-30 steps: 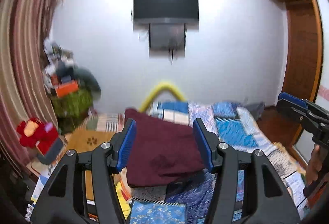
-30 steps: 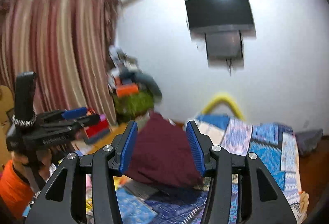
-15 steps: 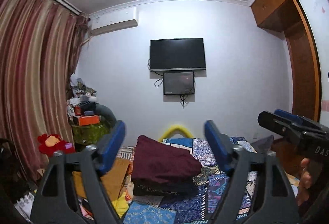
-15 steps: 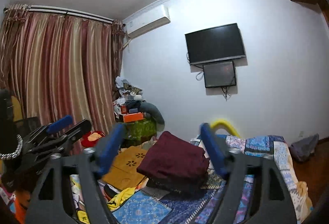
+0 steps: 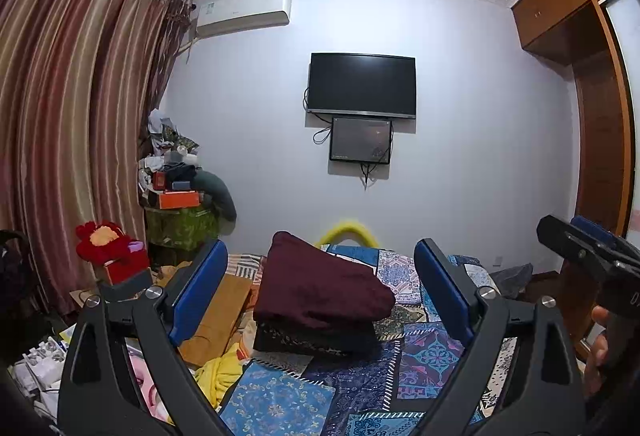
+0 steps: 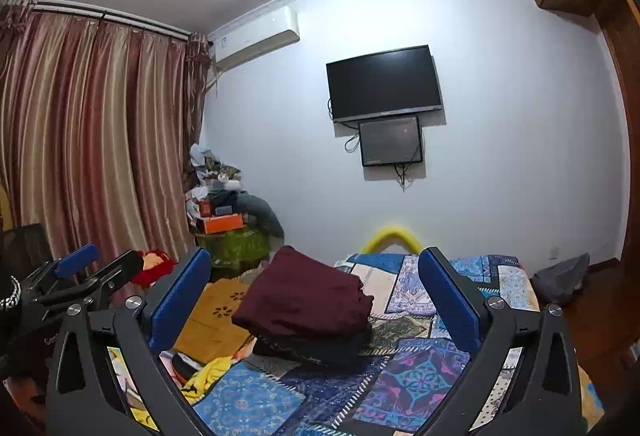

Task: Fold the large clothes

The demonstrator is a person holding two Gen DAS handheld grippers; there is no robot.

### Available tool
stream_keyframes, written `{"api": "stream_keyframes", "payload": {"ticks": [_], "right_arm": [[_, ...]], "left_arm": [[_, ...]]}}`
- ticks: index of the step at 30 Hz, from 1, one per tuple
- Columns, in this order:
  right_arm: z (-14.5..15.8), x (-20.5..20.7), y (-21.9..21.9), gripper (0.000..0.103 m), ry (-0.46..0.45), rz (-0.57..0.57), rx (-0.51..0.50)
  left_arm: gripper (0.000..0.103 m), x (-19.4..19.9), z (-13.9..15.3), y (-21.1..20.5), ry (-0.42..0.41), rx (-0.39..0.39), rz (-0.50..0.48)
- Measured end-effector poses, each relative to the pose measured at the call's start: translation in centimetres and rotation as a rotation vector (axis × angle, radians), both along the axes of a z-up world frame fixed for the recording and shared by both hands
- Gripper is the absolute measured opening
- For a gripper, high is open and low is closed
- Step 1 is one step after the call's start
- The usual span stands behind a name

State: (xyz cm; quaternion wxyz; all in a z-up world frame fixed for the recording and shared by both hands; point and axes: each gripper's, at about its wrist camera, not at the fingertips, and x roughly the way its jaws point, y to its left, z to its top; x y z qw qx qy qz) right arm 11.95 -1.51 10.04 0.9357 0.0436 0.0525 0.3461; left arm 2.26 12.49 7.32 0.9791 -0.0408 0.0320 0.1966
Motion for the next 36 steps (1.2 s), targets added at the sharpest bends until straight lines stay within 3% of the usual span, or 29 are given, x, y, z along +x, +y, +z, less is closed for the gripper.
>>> {"api": "stream_keyframes", "payload": {"ticks": [36], "right_arm": [[-0.5, 0.1, -0.5, 0.103, 0.071, 0.002, -0.041]], "left_arm": [[0.095, 0.8, -1.4, 0.0, 0.033, 0.007, -0.024]]}}
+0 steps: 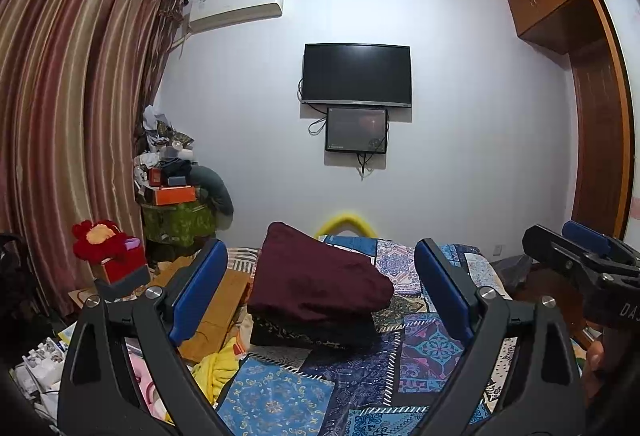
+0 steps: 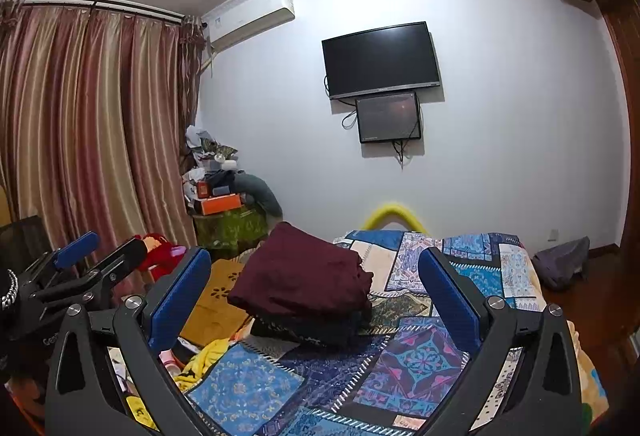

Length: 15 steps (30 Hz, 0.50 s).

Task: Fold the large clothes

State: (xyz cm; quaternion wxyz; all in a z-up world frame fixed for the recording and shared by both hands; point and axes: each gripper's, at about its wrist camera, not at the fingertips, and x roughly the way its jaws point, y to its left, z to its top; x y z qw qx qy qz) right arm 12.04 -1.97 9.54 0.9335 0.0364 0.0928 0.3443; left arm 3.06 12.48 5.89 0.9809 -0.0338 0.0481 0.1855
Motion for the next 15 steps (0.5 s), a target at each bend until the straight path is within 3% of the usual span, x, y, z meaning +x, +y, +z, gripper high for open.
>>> {"api": "stream_keyframes", "payload": {"ticks": [15], "right_arm": [[-0.37, 0.32, -0.10, 0.103, 0.014, 0.000, -0.004]], "left_arm": [[0.095, 0.07, -0.24, 0.38, 0.005, -0.014, -0.005]]}}
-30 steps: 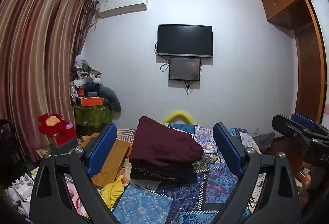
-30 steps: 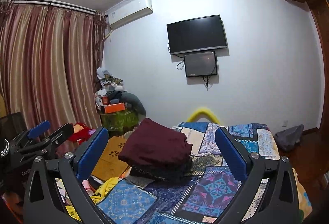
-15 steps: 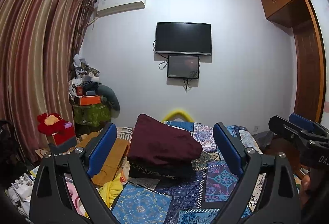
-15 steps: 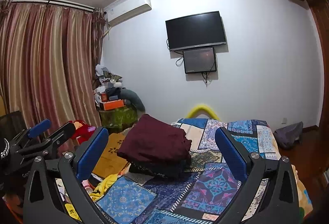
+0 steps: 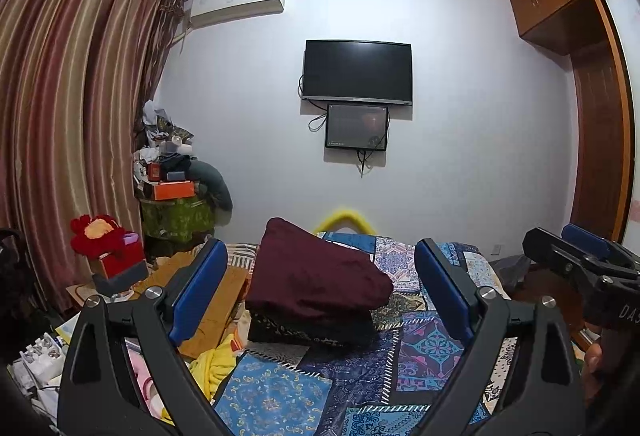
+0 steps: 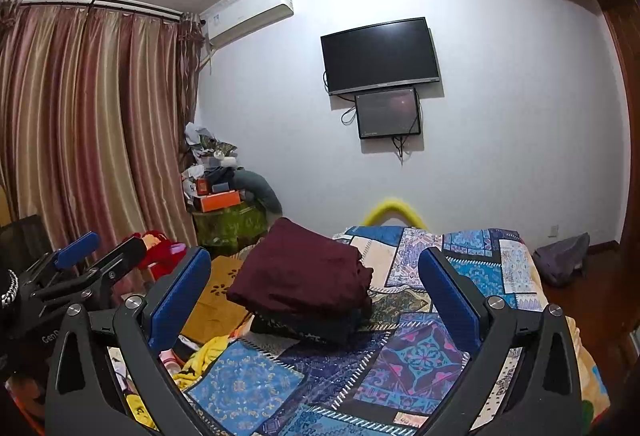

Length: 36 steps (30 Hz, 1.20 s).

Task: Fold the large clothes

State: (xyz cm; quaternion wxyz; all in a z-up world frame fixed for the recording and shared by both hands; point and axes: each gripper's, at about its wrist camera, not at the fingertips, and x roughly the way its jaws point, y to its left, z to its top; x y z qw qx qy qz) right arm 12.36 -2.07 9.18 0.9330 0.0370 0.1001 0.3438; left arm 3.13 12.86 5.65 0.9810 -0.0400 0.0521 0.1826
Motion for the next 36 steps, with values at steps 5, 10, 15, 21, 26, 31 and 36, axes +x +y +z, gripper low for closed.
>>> {"api": "stream_keyframes", "payload": {"ticks": [5, 10, 15, 21, 26, 31, 36], "right_arm": [[-0.05, 0.06, 0.03, 0.103, 0.002, -0.001, -0.001], [-0.16, 0.14, 0.07, 0.103, 0.005, -0.002, 0.000], [-0.28, 0.22, 0.26, 0.103, 0.007, -0.004, -0.003], [-0.33, 0.18, 0.35, 0.103, 0.006, -0.004, -0.003], [-0.35, 0.17, 0.39, 0.103, 0.007, -0.006, -0.001], [-0.41, 0.11, 0.41, 0.103, 0.010, -0.002, -0.001], [-0.42, 0.19, 0.61, 0.103, 0.007, -0.005, -0.010]], "left_arm": [[0.095, 0.01, -0.31, 0.17, 0.003, -0.015, -0.013], [0.095, 0.04, -0.40, 0.29, 0.004, -0.021, -0.029], [0.095, 0.17, -0.51, 0.16, 0.007, -0.017, -0.029], [0.095, 0.42, -0.51, 0.26, 0.012, -0.026, -0.038], [0.095, 0.32, -0.39, 0.32, 0.009, -0.027, -0.054], [0.095, 0.20, -0.46, 0.00, 0.007, -0.011, -0.054], [0.095, 0.23, -0.57, -0.04, 0.007, -0.018, -0.048]]}}
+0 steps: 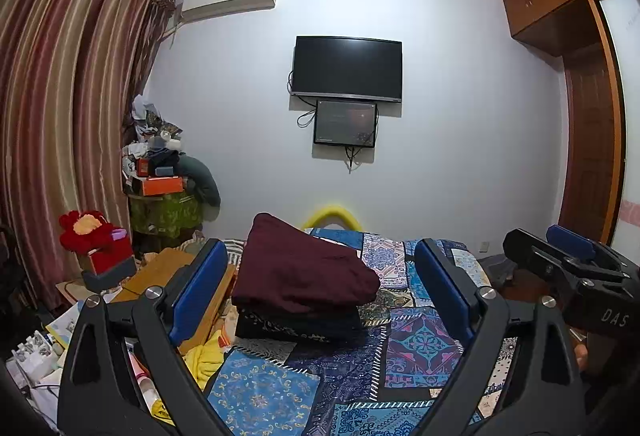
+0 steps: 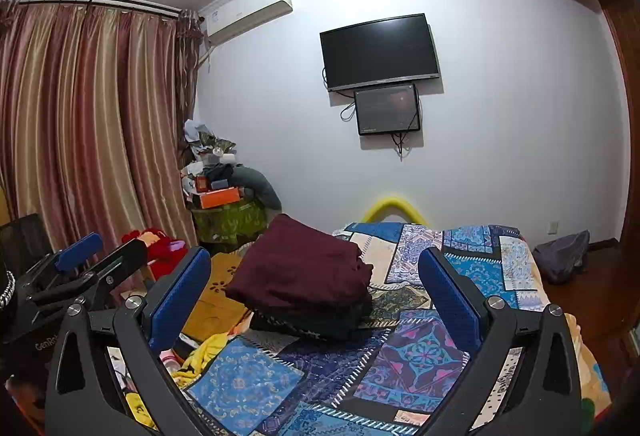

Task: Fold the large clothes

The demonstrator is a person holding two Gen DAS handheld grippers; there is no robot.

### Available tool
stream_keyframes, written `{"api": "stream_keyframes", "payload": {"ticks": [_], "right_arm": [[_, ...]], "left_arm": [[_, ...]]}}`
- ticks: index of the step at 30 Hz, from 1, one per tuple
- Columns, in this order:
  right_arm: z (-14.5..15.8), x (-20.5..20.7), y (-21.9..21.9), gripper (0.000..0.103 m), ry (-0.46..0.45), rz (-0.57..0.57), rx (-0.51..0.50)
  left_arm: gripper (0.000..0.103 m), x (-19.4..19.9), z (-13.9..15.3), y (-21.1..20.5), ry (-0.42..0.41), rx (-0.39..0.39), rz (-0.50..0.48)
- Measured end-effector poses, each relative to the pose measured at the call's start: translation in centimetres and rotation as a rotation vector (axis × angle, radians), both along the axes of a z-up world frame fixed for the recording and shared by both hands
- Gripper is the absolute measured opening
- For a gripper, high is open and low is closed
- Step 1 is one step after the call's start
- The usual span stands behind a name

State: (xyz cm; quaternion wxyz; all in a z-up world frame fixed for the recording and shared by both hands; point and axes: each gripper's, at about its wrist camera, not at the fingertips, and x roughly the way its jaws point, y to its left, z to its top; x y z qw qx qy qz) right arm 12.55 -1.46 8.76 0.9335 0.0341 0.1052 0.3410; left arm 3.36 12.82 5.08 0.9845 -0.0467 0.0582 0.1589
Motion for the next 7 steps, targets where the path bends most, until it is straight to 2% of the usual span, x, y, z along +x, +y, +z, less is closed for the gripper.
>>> {"api": "stream_keyframes", "payload": {"ticks": [7], "right_arm": [[-0.11, 0.10, 0.25, 0.103, 0.003, -0.003, -0.008]], "left_arm": [[0.095, 0.26, -0.14, 0.17, 0.007, -0.006, 0.013]]}}
